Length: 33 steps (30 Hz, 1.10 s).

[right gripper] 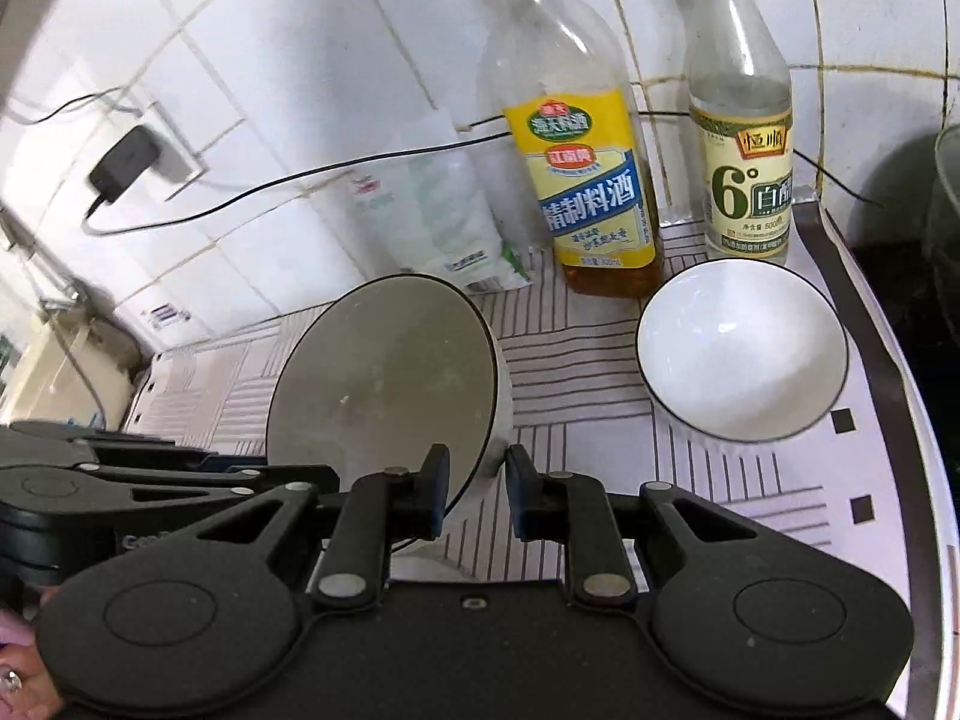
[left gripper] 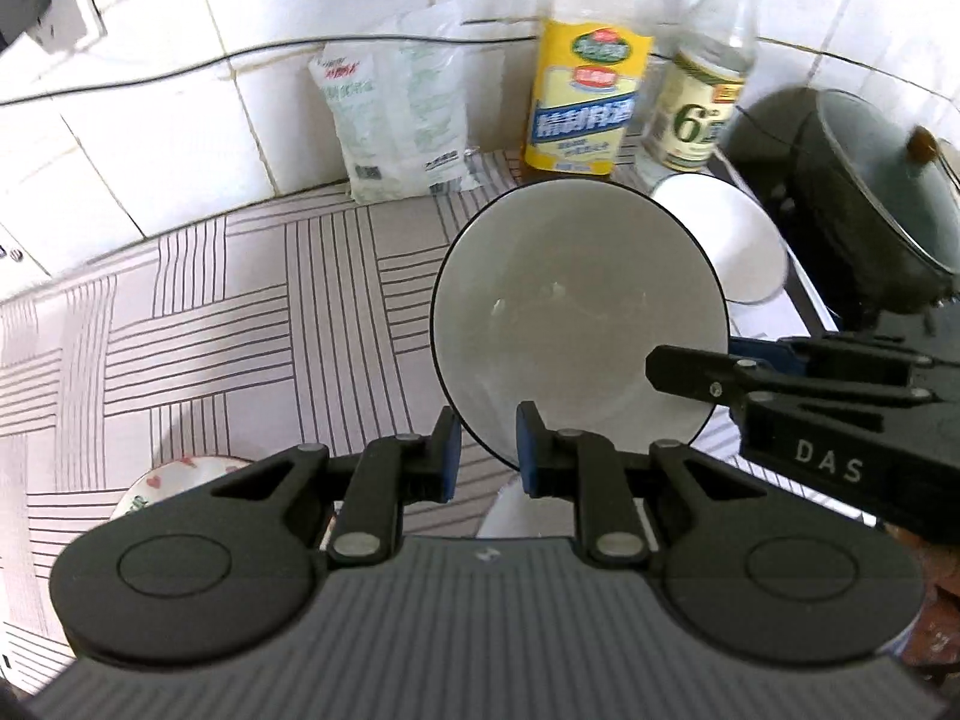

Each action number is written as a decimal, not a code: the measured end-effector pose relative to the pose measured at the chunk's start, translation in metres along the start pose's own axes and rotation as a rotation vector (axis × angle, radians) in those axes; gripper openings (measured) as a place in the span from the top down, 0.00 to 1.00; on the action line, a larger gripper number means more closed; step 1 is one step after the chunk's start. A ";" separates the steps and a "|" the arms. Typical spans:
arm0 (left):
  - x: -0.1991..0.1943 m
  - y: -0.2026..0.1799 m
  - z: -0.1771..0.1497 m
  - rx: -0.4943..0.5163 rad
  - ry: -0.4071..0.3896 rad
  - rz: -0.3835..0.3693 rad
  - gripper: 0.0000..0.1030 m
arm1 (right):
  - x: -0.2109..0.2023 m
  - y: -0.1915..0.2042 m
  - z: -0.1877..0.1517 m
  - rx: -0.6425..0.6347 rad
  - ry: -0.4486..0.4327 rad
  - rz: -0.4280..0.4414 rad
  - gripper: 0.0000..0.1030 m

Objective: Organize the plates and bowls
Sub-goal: 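Lift the second bowl with both grippers and carry it over the first bowl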

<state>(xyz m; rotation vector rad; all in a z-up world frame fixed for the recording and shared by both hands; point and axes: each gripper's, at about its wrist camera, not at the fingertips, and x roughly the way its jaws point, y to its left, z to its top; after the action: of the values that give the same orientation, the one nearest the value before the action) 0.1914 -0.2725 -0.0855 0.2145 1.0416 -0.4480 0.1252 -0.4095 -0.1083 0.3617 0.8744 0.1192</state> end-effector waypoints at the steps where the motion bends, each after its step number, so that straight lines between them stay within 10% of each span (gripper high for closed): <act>1: -0.005 -0.002 -0.003 0.005 -0.008 0.002 0.83 | -0.005 0.002 -0.003 -0.013 0.000 -0.007 0.76; 33: -0.006 -0.019 -0.073 -0.130 0.190 0.013 0.80 | -0.041 -0.004 -0.085 0.018 0.039 0.089 0.75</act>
<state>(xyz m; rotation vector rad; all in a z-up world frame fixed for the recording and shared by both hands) 0.1231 -0.2606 -0.1154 0.1494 1.2501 -0.3510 0.0340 -0.4013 -0.1295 0.4165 0.8987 0.2009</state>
